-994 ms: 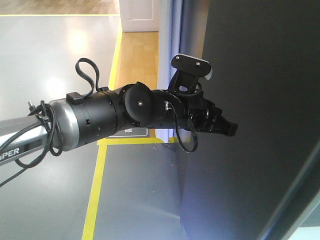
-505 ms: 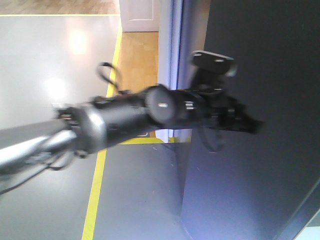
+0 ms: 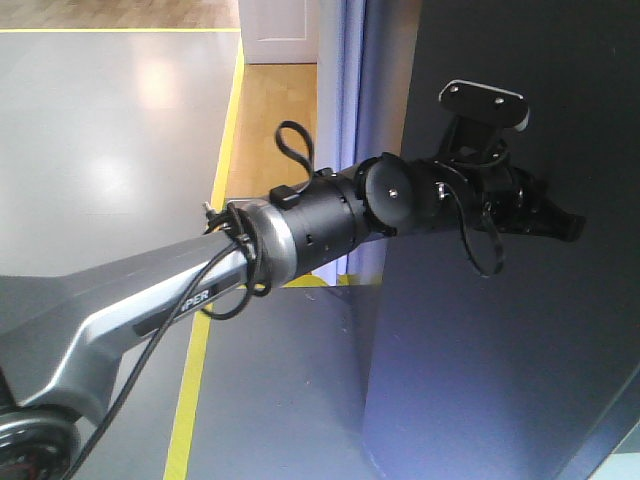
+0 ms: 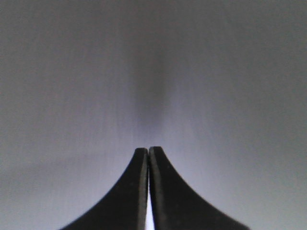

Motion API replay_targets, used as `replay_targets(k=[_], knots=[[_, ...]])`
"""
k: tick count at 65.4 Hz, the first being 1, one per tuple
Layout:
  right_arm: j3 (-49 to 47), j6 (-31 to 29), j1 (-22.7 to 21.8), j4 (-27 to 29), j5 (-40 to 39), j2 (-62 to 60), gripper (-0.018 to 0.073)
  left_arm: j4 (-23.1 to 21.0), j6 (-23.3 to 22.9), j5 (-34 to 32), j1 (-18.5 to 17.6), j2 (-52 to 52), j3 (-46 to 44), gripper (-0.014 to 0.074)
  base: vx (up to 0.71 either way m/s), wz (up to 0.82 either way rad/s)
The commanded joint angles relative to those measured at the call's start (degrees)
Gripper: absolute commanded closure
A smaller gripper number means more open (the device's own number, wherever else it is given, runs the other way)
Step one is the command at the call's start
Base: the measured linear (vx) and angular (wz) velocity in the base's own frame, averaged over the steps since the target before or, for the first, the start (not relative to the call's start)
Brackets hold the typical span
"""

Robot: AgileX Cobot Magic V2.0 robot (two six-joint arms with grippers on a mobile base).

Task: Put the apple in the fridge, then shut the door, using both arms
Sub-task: 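Push the refrigerator door closed with the left gripper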

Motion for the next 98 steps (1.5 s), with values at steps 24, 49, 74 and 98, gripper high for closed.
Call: replay_targets(k=[24,49,74,98], knots=[[-1.00,-0.38,-0.19,0.57,0.09,1.04,0.0020,1.92,0.11,2.88,-0.31,0.77,-9.90,0.0602,0.00,0.00],[-1.00,-0.38,-0.19,0.57,0.04,1.04,0.0020,29.17,-21.25,22.48,-0.06,-8.81,-9.90,0.0602,0.00,0.00],[-1.00,-0.38,-0.19,0.57,0.04,1.04,0.0020,40.42,-28.55,21.27,0.63,-25.84,11.34,0.0602,0.00,0.00],[-1.00,-0.32,-0.19,1.01,0.05,1.04,0.0020,40.42,-28.60,5.30,4.53,-51.57,47.63,0.0602,0.00,0.00]])
